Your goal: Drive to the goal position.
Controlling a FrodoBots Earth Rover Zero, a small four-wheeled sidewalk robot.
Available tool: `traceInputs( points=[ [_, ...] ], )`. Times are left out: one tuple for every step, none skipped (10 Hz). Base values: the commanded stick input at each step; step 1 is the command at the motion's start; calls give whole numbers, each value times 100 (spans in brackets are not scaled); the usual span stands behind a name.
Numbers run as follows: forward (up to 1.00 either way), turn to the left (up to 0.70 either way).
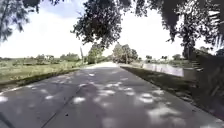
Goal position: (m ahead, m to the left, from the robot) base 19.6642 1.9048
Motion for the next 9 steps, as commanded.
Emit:
traceInputs(
  points=[
    [85, 0],
    [85, 0],
    [85, 0],
    [85, 0],
    [85, 0],
    [85, 0],
    [85, 0],
    [85, 0],
    [85, 0]
  ],
)
